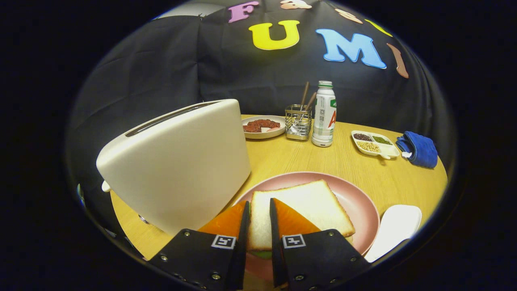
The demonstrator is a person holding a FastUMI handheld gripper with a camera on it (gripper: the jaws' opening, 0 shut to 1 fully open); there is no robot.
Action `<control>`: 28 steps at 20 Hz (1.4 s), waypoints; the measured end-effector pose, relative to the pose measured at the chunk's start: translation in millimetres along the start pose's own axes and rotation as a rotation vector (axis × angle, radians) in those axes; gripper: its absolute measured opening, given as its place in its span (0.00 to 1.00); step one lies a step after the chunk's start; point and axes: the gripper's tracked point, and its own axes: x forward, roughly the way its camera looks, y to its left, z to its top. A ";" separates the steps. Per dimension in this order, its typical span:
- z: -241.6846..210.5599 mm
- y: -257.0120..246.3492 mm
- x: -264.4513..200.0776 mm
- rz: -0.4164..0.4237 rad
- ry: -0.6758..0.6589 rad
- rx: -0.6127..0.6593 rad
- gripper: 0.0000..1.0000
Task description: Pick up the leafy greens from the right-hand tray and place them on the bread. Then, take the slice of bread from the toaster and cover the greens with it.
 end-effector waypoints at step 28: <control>27.4 6.2 -14.5 0.071 -0.112 0.018 0.98</control>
